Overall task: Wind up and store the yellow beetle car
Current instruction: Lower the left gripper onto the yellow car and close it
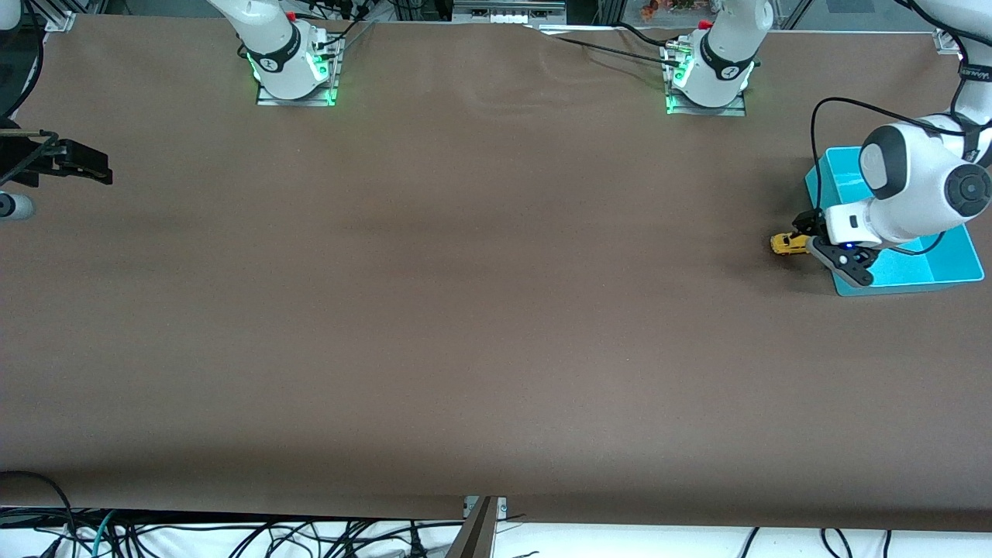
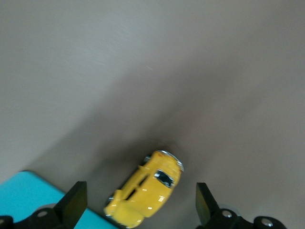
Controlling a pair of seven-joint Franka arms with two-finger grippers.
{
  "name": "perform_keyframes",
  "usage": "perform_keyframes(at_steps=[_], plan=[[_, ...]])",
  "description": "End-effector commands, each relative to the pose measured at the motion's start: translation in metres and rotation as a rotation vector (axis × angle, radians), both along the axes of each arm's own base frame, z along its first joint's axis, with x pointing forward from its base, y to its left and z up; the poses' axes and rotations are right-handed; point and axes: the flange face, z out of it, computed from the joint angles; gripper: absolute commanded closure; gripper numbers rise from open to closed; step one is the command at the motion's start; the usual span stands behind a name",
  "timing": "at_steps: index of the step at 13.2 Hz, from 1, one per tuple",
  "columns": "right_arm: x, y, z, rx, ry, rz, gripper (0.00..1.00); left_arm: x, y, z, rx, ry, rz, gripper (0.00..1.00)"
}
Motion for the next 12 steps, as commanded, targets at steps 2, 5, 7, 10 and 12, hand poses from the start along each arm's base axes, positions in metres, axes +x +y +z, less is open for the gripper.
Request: perform_keyframes(at_steps=[2,5,7,10,12], plan=[[-0.007,-0.020,0.002,0.054,-0.018,0.065,0.00,-0.046,0.000,-0.036,0.009,0.018,-0.228,0.01],[-0.008,-0.024,0.001,0.053,-0.012,0.057,0.00,-0.051,0.000,-0.041,-0.022,0.005,-0.396,0.01],[-0.004,-0.024,-0.005,0.054,0.000,0.056,0.00,-0.051,0.002,-0.046,-0.035,-0.009,-0.470,0.01],[0.000,-0.027,-0.010,0.076,-0.001,0.046,0.00,-0.045,0.009,-0.050,0.014,-0.053,-0.558,0.01],[0.000,-0.025,-0.009,0.078,-0.004,0.048,0.00,-0.047,0.012,-0.057,0.013,-0.057,-0.559,0.02]])
